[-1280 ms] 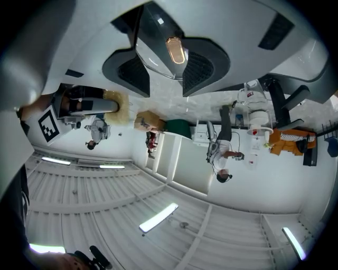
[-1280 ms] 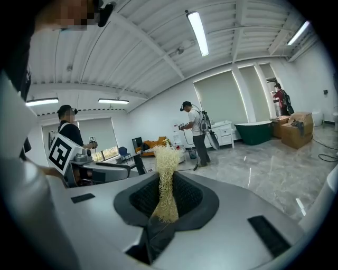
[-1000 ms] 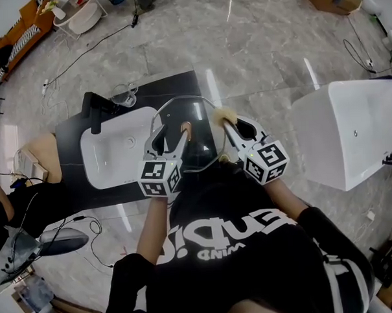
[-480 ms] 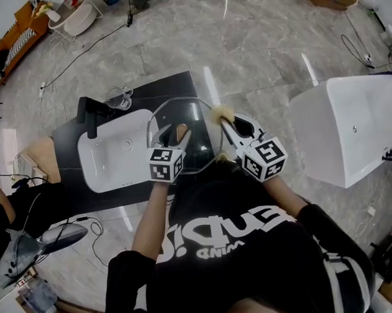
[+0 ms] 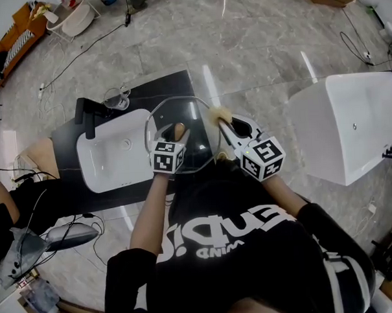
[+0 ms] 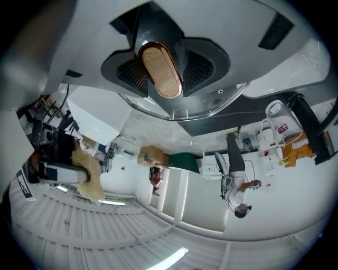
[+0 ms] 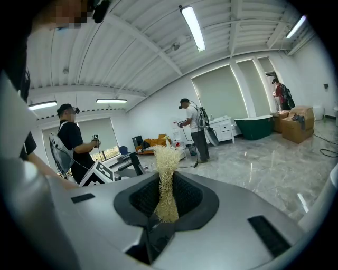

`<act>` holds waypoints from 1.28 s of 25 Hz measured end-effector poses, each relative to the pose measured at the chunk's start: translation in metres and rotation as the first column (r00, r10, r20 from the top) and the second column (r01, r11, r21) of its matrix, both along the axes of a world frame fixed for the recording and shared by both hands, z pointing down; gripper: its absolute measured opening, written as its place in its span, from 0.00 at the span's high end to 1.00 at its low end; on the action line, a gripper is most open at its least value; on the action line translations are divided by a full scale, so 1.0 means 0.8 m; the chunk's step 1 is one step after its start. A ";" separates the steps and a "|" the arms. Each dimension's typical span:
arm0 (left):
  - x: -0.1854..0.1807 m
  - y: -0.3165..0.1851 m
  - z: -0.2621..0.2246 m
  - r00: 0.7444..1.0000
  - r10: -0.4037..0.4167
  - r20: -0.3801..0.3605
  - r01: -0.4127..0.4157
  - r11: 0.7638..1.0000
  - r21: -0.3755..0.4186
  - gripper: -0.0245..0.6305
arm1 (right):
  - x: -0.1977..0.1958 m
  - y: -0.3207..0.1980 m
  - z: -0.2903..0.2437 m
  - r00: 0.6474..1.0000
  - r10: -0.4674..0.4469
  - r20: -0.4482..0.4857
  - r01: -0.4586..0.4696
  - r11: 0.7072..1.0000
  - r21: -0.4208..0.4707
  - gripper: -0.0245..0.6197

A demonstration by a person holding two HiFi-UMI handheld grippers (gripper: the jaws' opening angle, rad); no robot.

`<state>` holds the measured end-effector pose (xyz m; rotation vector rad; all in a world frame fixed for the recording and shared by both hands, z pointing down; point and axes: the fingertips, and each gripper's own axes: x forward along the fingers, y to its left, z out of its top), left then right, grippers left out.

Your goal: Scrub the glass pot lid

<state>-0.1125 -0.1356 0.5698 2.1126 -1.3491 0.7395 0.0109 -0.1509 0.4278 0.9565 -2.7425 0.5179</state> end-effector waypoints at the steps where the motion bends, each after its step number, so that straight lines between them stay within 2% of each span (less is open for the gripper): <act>1: 0.000 -0.001 0.001 1.000 -0.003 -0.006 0.003 1.000 -0.003 0.63 | 0.000 0.000 0.001 1.000 -0.001 0.000 0.001 1.000 -0.001 0.89; 9: 0.003 -0.001 -0.001 1.000 -0.011 -0.022 0.011 1.000 -0.012 0.64 | 0.011 0.004 0.009 1.000 -0.015 -0.018 0.014 1.000 -0.025 0.89; 12: 0.003 -0.002 -0.001 0.999 -0.013 -0.033 0.012 1.000 -0.015 0.64 | 0.003 0.009 0.034 0.995 -0.073 -0.063 0.070 0.996 -0.060 0.89; 15: 0.001 -0.002 0.002 0.999 -0.015 -0.042 0.014 1.000 -0.020 0.64 | -0.015 0.025 0.074 0.977 -0.173 -0.124 0.159 0.980 -0.119 0.89; 19: 0.000 -0.001 0.004 0.999 -0.014 -0.043 0.013 1.000 -0.020 0.64 | -0.043 0.056 0.119 0.938 -0.318 -0.134 0.282 0.930 -0.236 0.89; 22: -0.001 -0.001 0.005 0.999 -0.017 -0.043 0.016 1.000 -0.021 0.64 | -0.063 0.073 0.146 0.898 -0.405 -0.173 0.345 0.892 -0.292 0.89; 29: -0.001 0.000 0.005 0.999 -0.003 -0.044 0.002 0.999 -0.033 0.65 | -0.094 0.102 0.184 0.776 -0.540 -0.327 0.452 0.837 -0.310 0.89; 32: 0.000 -0.001 0.005 0.999 0.005 -0.034 -0.006 0.999 -0.031 0.65 | -0.109 0.114 0.191 0.742 -0.572 -0.349 0.492 0.819 -0.296 0.89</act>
